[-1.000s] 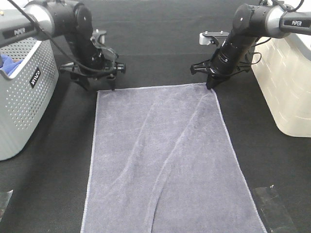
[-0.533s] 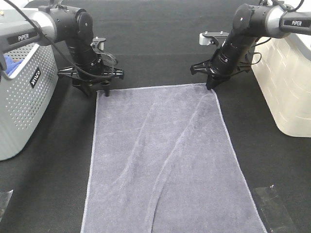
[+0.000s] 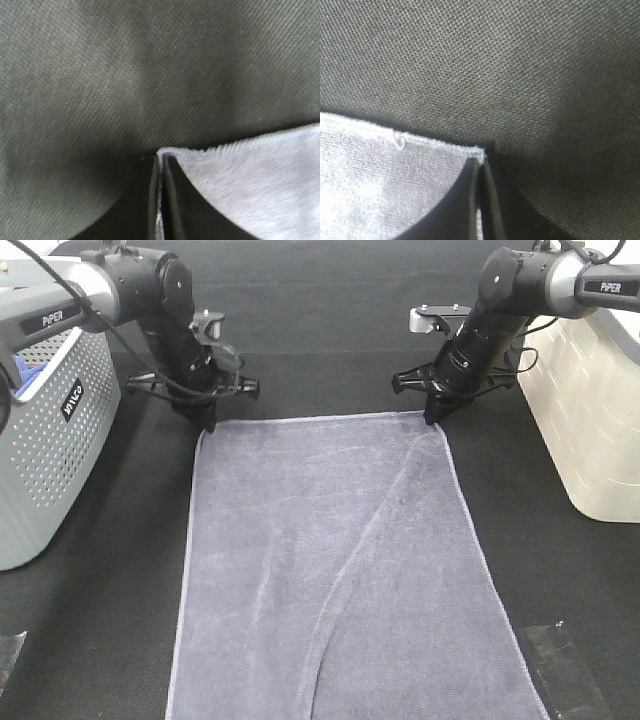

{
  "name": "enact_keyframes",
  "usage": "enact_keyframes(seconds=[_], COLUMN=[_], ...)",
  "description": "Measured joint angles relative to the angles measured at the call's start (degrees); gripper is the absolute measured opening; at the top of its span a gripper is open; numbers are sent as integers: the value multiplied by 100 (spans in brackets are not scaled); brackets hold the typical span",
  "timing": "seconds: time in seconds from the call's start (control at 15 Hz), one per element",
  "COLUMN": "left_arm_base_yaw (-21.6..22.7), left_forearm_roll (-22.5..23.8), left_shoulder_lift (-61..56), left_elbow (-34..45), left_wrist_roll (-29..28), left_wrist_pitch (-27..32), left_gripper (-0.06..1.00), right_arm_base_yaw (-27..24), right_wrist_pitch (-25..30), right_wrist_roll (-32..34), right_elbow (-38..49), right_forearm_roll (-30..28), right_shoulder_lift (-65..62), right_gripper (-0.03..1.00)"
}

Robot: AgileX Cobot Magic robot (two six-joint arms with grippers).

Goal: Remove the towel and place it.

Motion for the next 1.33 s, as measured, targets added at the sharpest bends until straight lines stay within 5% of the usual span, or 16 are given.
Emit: enact_keyframes(seconds=[0.47,1.07,1.33], left_arm_base_yaw=[0,0,40], left_forearm_roll=[372,1736,2045], left_shoulder_lift=[0,172,504], left_elbow=[-183,-183,-183], left_wrist_roll=[-6,-372,-647], left_wrist_pitch=[-561,-4091,-5185], left_gripper=[0,0,0], right_arm_base_yaw=[0,6,0], right_wrist_pitch=[11,-2160,-3054], right_wrist_roll=[120,218,223], right_elbow=[-567,-802,-808], right_forearm_roll=[-281,-1209,-1455], right_shoulder_lift=[-74,-74,183], right_gripper=[0,0,0])
